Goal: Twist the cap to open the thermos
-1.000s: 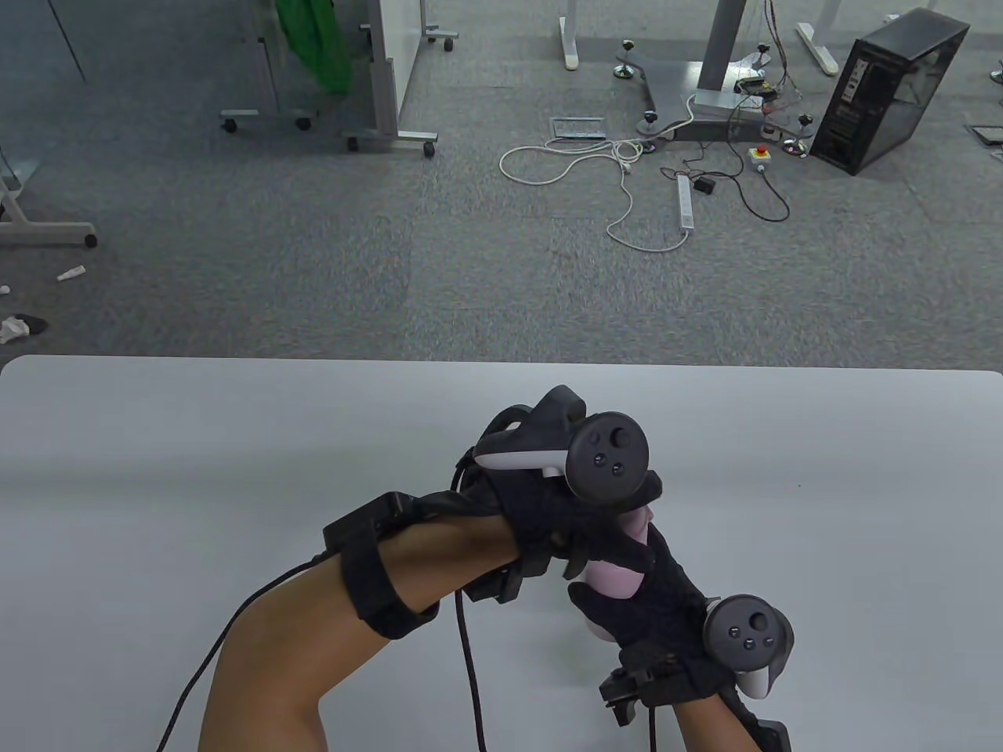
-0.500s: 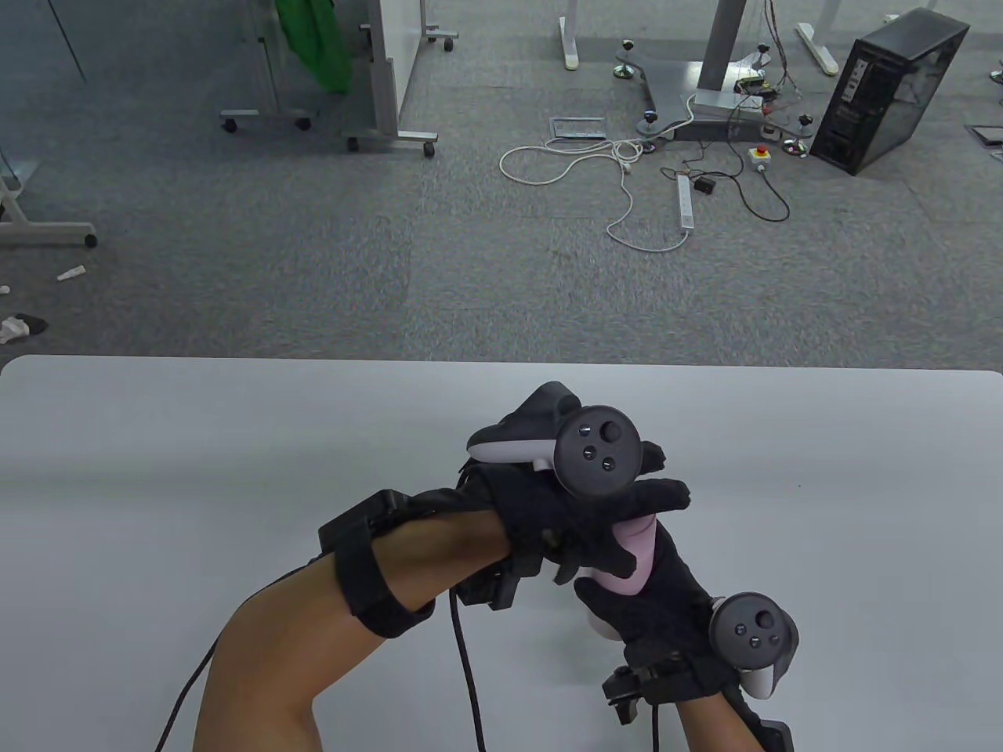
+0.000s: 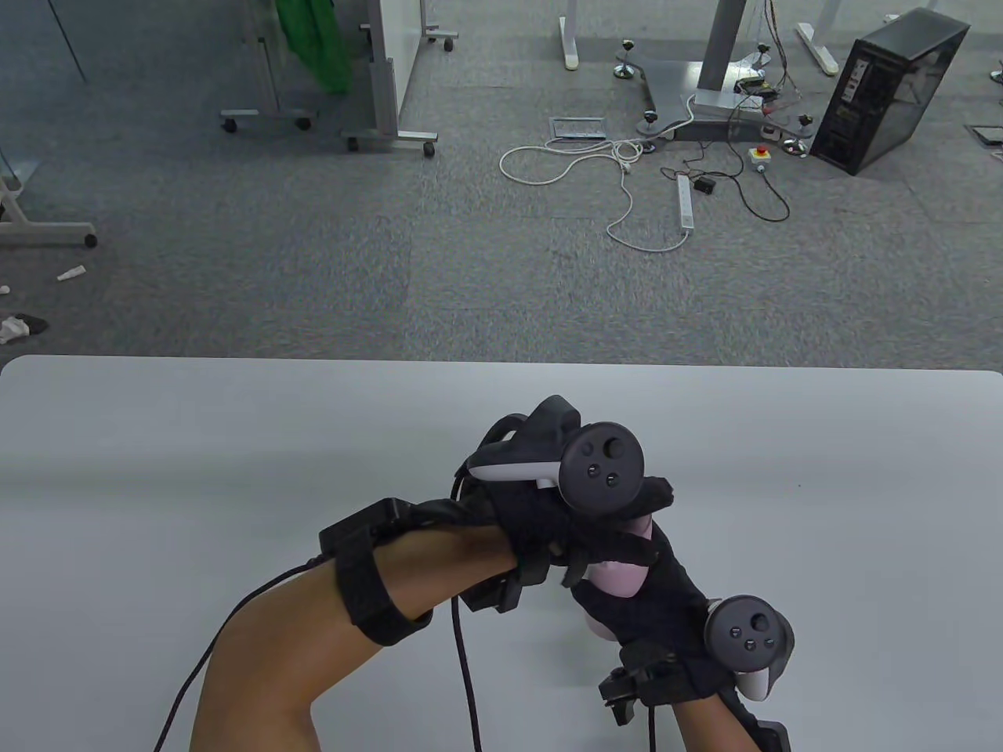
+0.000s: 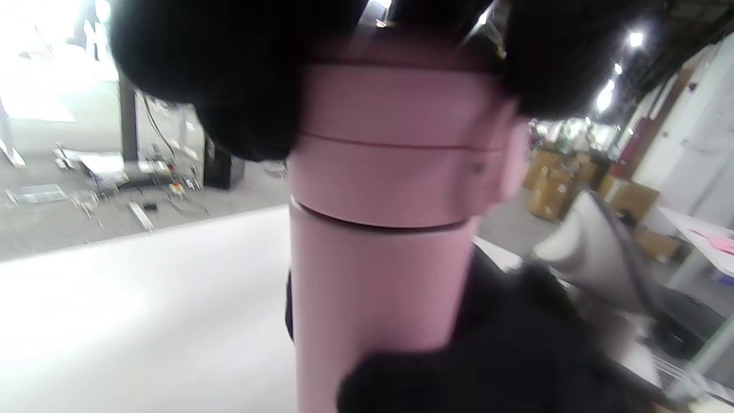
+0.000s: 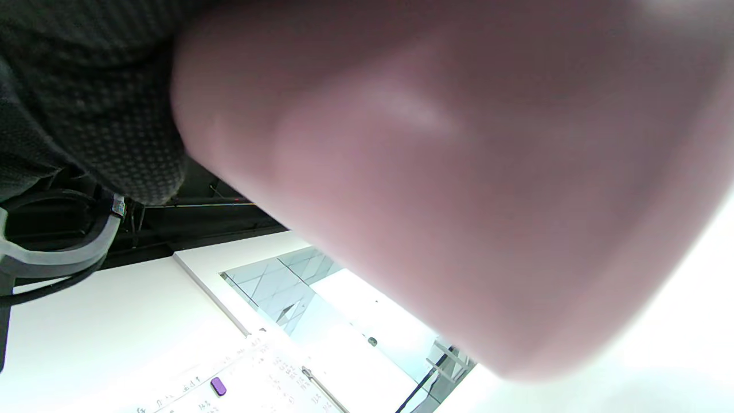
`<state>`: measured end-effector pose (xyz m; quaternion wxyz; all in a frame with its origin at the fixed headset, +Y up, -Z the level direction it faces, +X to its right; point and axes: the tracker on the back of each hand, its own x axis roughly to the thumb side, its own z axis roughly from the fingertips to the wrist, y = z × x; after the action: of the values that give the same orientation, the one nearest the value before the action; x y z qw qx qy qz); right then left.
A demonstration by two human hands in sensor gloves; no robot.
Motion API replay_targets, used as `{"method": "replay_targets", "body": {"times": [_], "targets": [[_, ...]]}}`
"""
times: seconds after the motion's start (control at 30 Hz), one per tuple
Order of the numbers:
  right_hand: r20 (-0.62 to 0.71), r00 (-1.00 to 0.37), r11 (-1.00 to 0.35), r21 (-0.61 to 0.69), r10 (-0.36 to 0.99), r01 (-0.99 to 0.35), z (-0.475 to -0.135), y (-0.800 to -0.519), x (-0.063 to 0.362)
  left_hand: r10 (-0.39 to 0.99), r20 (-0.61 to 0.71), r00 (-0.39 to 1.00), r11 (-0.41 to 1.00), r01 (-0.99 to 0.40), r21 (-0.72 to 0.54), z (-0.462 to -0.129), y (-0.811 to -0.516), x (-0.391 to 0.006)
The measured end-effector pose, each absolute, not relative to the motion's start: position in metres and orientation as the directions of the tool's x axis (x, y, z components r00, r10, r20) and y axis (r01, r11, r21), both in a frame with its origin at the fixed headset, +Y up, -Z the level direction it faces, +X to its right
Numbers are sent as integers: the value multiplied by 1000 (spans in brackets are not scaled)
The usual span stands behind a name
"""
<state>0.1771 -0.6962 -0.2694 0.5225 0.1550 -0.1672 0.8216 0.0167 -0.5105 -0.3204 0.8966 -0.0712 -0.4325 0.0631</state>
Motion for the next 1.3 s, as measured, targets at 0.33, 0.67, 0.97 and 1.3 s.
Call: {"method": "replay_targets", "body": {"times": [0.33, 0.67, 0.97, 1.3], "targets": [[434, -408, -405, -105, 803, -908, -271, -696, 177, 132, 784, 607, 991, -71, -112, -320, -509, 16], [424, -412, -409, -103, 807, -907, -271, -698, 178, 337, 787, 516, 913, 23, -406, -328, -512, 20], [433, -421, -423, -96, 797, -901, -270, -698, 174, 155, 788, 596, 980, 10, -200, -325, -517, 21], [418, -398, -392, -103, 817, -914, -271, -697, 178, 213, 754, 621, 962, 0, -272, -330, -523, 22]]}}
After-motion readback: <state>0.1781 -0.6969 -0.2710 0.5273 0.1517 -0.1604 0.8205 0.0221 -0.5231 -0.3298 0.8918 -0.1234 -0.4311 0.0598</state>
